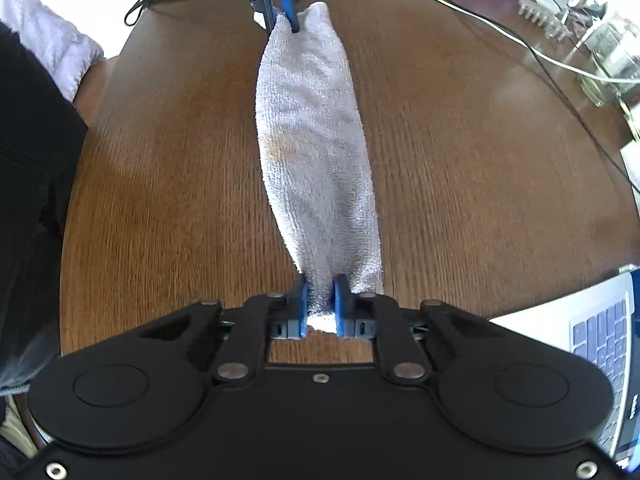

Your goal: Fold towel

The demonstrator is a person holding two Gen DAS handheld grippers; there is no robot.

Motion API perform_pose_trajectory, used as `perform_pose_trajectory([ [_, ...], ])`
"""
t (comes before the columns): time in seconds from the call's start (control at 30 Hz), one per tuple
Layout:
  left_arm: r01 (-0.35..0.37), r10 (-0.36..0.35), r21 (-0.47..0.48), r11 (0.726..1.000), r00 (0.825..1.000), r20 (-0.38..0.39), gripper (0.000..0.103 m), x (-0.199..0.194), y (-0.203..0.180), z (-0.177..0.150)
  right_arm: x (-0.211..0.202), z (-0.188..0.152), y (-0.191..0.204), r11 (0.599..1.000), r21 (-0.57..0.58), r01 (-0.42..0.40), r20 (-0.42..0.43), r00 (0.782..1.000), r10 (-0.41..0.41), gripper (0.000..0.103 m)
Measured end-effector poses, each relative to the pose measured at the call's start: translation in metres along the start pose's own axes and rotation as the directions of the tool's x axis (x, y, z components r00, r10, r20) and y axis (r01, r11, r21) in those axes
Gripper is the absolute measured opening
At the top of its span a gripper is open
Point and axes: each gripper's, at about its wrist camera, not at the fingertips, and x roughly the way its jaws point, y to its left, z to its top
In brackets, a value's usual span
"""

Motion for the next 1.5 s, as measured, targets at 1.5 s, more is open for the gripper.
perform_pose_trajectory([
  [1.5, -0.082, 0.086, 0.741, 0.666, 0.996, 0.034, 0.009, 0.041, 0.051, 0.096, 0.041, 0.111, 0.117, 0.640, 0.757, 0.130, -0.090, 0.991, -0.094, 0.014],
])
